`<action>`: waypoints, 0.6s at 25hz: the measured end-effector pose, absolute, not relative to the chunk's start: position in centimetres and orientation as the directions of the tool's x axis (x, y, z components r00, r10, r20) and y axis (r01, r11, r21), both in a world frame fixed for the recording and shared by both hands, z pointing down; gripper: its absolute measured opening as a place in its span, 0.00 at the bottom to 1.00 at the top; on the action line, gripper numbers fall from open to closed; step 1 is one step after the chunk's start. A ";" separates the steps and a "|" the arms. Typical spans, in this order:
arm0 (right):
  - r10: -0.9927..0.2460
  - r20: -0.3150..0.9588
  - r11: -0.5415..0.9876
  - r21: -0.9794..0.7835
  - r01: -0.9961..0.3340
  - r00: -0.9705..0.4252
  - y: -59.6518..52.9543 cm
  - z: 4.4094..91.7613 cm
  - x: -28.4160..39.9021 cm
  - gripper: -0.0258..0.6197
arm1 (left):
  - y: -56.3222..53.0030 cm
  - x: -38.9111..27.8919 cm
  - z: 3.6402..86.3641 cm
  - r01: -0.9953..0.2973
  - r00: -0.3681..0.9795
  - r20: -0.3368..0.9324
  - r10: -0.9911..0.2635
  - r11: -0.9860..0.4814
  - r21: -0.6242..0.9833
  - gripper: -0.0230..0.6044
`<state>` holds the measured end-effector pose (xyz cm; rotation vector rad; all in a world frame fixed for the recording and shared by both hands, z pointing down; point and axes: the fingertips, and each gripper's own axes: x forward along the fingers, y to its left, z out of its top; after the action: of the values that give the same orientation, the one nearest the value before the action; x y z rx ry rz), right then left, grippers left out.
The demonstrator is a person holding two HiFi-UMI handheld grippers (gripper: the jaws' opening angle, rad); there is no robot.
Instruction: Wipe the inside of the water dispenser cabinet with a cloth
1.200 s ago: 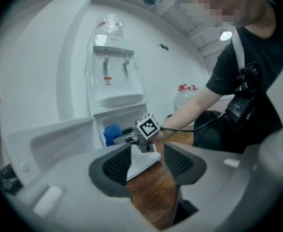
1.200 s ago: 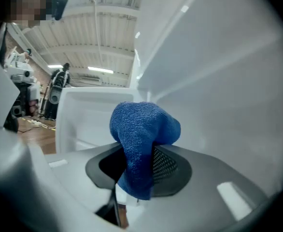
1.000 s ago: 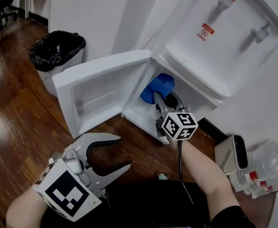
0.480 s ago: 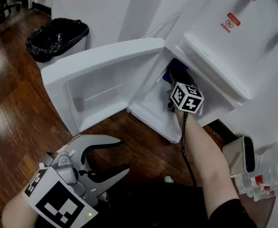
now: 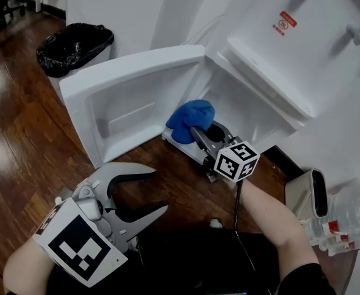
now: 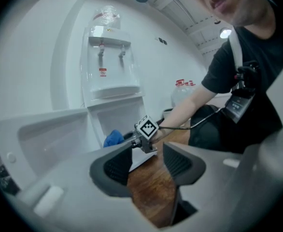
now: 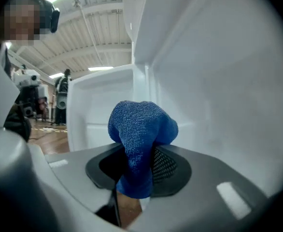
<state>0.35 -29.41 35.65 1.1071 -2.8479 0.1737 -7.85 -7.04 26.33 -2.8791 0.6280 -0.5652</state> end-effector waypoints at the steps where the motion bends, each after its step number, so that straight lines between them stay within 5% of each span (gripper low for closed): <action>1: -0.725 0.126 0.675 -0.066 -0.735 -0.677 -30.4 36.4 1.6 0.23 | -6.8 -7.7 26.2 -0.371 0.847 0.321 -0.423 -0.904 -0.212 0.36; 4: -0.902 0.203 0.396 0.031 -0.918 -0.382 -35.0 39.0 7.3 0.23 | -6.8 -7.6 26.0 -0.360 0.853 0.316 -0.415 -0.907 -0.221 0.36; 7: -0.953 0.264 0.190 0.146 -0.971 -0.147 -39.3 41.0 10.6 0.23 | -7.3 -7.8 26.2 -0.361 0.846 0.328 -0.421 -0.904 -0.230 0.36; 15: -0.952 0.220 0.234 0.072 -0.970 -0.213 -44.8 41.6 8.8 0.23 | -7.8 -8.0 26.6 -0.353 0.837 0.349 -0.421 -0.903 -0.245 0.36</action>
<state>8.81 -44.78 41.60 1.8157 -2.2869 0.1186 -8.03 -7.85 26.56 -2.8461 0.6046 -0.5984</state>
